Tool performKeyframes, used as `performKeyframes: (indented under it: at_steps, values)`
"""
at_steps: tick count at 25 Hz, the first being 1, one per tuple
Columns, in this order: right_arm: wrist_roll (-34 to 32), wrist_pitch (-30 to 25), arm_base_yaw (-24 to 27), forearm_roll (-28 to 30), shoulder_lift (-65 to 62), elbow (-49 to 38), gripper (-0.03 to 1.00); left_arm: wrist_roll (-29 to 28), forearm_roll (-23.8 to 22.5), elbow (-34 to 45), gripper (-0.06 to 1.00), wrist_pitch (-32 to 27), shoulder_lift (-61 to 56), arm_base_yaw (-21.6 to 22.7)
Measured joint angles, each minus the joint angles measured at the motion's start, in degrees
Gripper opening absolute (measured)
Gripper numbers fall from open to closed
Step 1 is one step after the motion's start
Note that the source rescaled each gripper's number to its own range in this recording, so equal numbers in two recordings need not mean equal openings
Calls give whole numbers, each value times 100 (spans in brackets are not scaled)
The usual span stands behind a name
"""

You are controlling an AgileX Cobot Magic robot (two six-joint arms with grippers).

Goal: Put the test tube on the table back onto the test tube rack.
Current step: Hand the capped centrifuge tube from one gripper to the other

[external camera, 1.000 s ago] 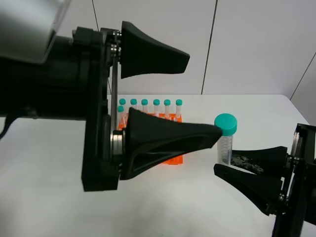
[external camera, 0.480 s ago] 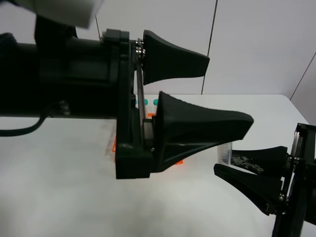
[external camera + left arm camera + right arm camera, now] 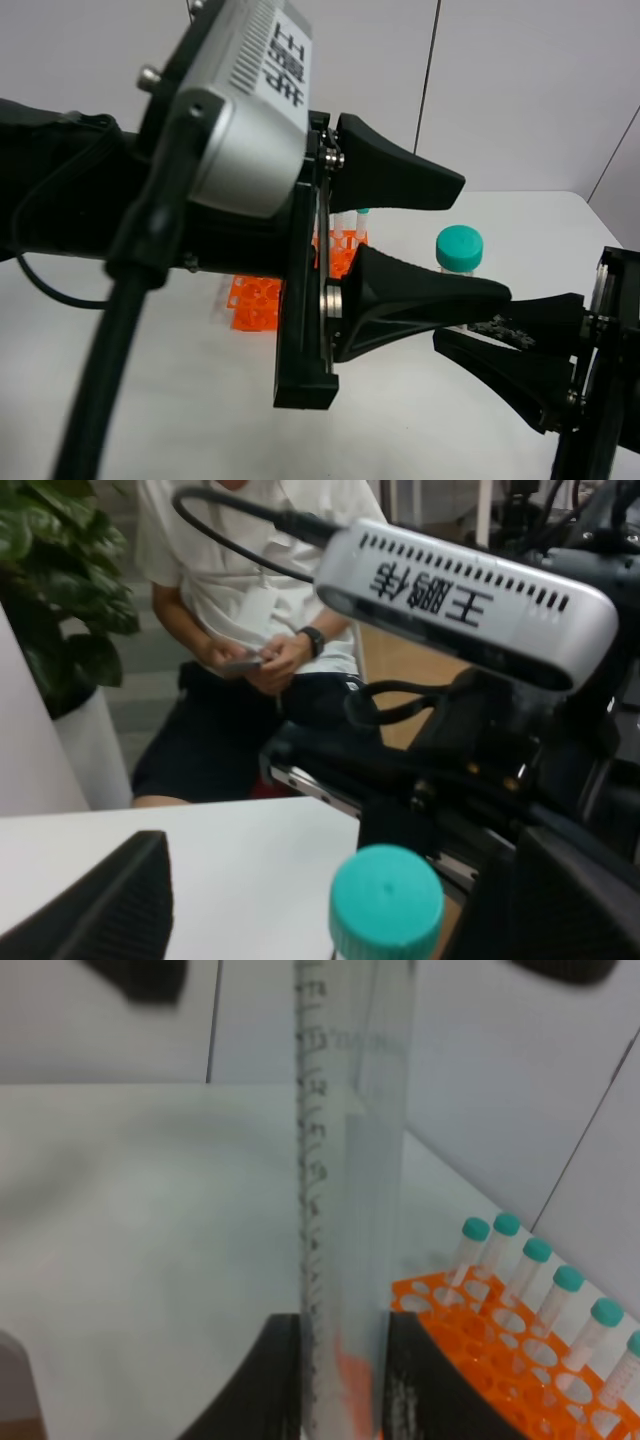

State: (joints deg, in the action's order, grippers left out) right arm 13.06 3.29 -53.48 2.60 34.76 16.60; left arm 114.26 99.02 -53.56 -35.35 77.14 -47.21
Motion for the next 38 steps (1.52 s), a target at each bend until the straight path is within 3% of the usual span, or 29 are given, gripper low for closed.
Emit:
performKeyframes:
  at_steps: [4, 10, 22, 24, 25, 26, 33, 38]
  values:
    - [0, 13, 0, 0, 0, 0, 5, -99, 0, -7, 60, -152, 134, 0]
    - [0, 24, 0, 0, 0, 0, 5, -114, -6, -68, 31, -528, 171, 0]
    - [18, 49, 0, 0, 0, 0, 5, -114, 0, -160, 24, -599, 171, 0]
    - [33, 49, -4, 11, 0, 0, 5, -114, 0, -160, 17, -588, 171, 0]
    - [42, 49, -18, 22, 0, 0, 5, -114, 12, -160, 4, -563, 171, 0]
    - [42, 49, -18, 22, 0, 0, 5, -114, 12, -164, 0, -551, 171, 0]
    - [36, 93, -18, 15, 0, 0, 5, -114, 18, -166, 0, -524, 171, 0]
    - [-3, 458, -18, -187, 0, -40, 5, -156, 99, -296, 0, -450, 171, 0]
